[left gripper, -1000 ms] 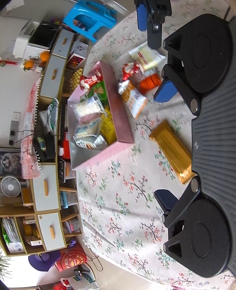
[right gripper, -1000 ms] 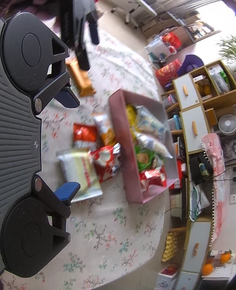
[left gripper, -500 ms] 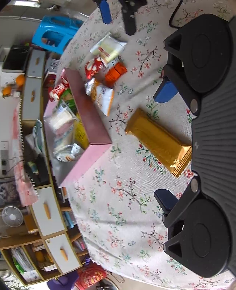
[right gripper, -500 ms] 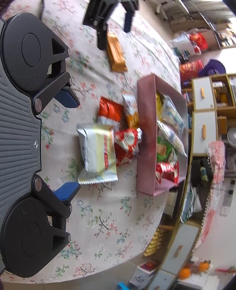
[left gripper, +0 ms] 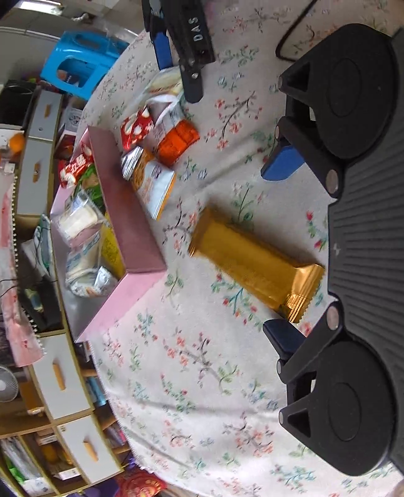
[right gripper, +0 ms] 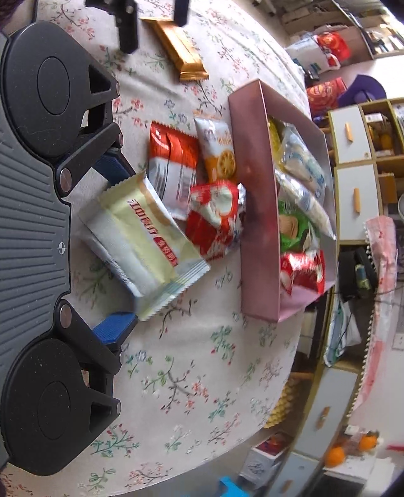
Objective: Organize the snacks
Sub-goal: 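Move both open tools back over the gold bar and cream biscuit packet, then grasp the gold bar with the left tool while the right tool grasps the cream biscuit packet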
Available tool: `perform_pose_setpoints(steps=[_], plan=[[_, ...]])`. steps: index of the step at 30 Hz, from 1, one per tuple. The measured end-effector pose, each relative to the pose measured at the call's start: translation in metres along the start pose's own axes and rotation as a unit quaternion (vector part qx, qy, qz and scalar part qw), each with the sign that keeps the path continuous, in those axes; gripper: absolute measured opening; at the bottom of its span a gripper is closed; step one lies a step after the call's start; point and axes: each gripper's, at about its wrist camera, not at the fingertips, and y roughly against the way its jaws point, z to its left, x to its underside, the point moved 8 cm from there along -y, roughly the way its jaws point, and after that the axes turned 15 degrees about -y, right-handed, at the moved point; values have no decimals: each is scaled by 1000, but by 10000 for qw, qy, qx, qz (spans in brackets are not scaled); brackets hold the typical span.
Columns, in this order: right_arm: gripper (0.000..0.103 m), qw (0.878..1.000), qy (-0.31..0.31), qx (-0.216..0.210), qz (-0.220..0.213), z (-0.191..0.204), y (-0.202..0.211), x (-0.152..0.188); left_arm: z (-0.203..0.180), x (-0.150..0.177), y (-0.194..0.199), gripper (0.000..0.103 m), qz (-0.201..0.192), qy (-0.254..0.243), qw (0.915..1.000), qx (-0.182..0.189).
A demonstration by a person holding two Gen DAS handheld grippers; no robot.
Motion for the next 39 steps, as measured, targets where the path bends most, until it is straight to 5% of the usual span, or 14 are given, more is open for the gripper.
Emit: perform_pose_setpoints(steps=[7, 19, 33, 39], plan=[[93, 9996, -224, 141, 53, -36, 6, 0, -25, -3, 10, 91, -63, -251, 9990, 351], [93, 9943, -876, -464, 385, -30, 17, -1, -10, -8, 4, 76, -46, 87, 9999, -101], [92, 9968, -786, 36, -151, -31, -1, -14, -6, -13, 3, 48, -199, 315, 9989, -283], [78, 9978, -599, 169, -241, -29, -2, -15, -6, -15, 2, 37, -220, 353, 9987, -289]])
